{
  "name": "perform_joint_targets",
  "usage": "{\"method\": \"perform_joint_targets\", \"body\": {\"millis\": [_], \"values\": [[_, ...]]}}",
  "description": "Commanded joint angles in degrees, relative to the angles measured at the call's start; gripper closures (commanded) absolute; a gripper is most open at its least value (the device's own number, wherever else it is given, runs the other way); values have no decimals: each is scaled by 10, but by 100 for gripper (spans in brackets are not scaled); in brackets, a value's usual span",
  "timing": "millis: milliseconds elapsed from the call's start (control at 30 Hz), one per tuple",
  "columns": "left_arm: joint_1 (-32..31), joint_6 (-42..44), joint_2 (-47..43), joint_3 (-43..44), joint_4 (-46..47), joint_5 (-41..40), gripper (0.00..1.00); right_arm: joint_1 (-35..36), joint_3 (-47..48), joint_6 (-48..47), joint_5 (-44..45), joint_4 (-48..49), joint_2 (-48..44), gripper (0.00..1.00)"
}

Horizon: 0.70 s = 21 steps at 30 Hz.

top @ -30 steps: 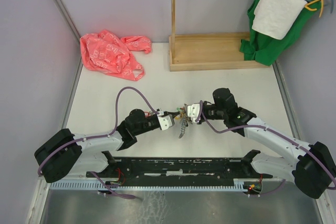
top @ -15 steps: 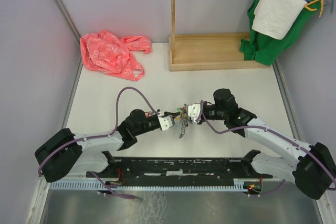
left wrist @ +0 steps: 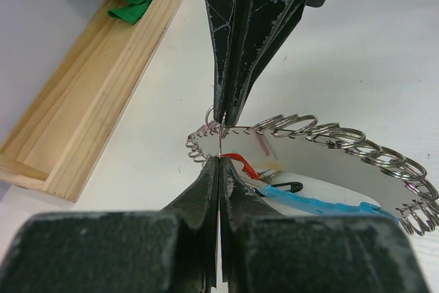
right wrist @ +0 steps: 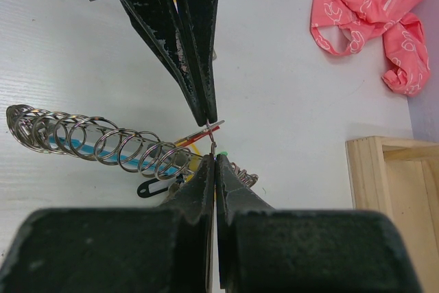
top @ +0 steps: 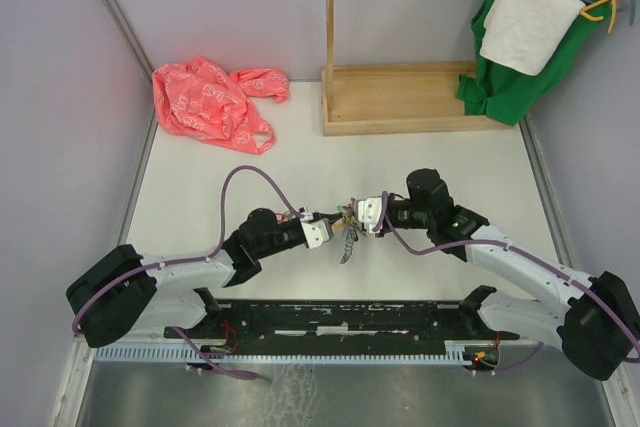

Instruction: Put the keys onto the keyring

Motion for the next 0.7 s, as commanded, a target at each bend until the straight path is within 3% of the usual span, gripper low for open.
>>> {"method": "perform_joint_targets", "body": {"millis": [0, 667], "values": [[-4, -23, -5, 18, 33, -3, 97, 1, 11, 4, -11, 43, -13, 99], [-4, -26, -1, 18, 45, 4, 97, 1, 14, 10, -27, 50, -3, 99]]}}
